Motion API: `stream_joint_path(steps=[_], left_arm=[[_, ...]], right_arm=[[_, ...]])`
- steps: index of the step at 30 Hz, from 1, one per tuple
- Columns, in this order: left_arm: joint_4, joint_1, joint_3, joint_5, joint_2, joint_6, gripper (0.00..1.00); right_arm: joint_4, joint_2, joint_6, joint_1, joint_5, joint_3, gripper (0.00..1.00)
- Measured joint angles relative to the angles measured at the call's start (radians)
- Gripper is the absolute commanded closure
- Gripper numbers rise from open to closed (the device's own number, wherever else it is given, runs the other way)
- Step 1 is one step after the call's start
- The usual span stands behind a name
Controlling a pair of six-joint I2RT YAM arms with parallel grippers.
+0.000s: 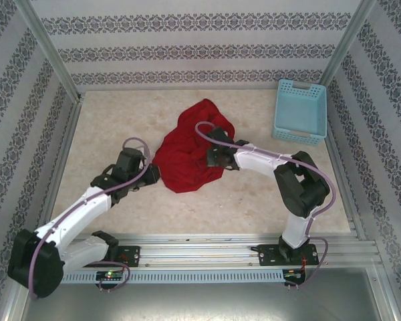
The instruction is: Fold the inside-out t-shirt
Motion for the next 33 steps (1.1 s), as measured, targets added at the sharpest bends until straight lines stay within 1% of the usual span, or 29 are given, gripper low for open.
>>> stream_joint_path(steps=[1,2,4,5,8,10,13,16,17,21,25,27,28,29,33], left_arm=[[-0.001,-0.022,-0.010,0.011,-0.001,-0.009,0.77],[-0.007,-0.044,-0.014,0.008,0.002,-0.014,0.67],[-0.017,-0.065,-0.011,-0.015,0.002,-0.014,0.52],[-0.027,-0.065,-0.006,-0.038,0.003,-0.014,0.47],[-0.041,-0.038,0.023,-0.101,0.035,0.004,0.33],[-0.037,-0.014,0.056,-0.110,0.093,0.021,0.28],[-0.023,0.002,0.144,-0.121,0.238,0.057,0.25],[0.010,0.009,0.262,-0.121,0.409,0.102,0.24],[0.015,0.015,0.298,-0.121,0.457,0.113,0.25],[0.040,0.043,0.409,-0.109,0.615,0.139,0.38],[0.059,0.062,0.462,-0.076,0.717,0.142,0.52],[0.065,0.063,0.466,-0.055,0.740,0.143,0.63],[0.065,0.063,0.466,-0.041,0.745,0.144,0.68],[0.065,0.063,0.466,-0.035,0.745,0.139,0.73],[0.081,0.062,0.438,-0.006,0.717,0.134,0.88]], right_arm=[[-0.005,0.000,-0.006,-0.017,0.005,0.010,0.69],[-0.014,-0.001,-0.024,-0.031,0.021,0.025,0.59],[-0.020,-0.016,-0.047,-0.037,0.041,0.029,0.46],[-0.026,-0.033,-0.056,-0.032,0.047,0.023,0.42],[-0.034,-0.109,-0.068,0.006,0.066,-0.016,0.34],[-0.035,-0.186,-0.065,0.070,0.078,-0.060,0.31],[-0.019,-0.247,-0.044,0.161,0.078,-0.109,0.28],[0.021,-0.253,-0.010,0.231,0.045,-0.163,0.25],[0.038,-0.248,0.005,0.243,0.028,-0.184,0.25],[0.107,-0.182,0.025,0.252,-0.010,-0.232,0.19],[0.145,-0.094,0.023,0.252,-0.007,-0.231,0.20],[0.143,-0.050,0.014,0.251,0.011,-0.214,0.24],[0.140,-0.032,0.009,0.251,0.021,-0.201,0.28],[0.140,-0.021,0.000,0.251,0.030,-0.190,0.33],[0.142,-0.010,-0.021,0.231,0.046,-0.156,0.55]])
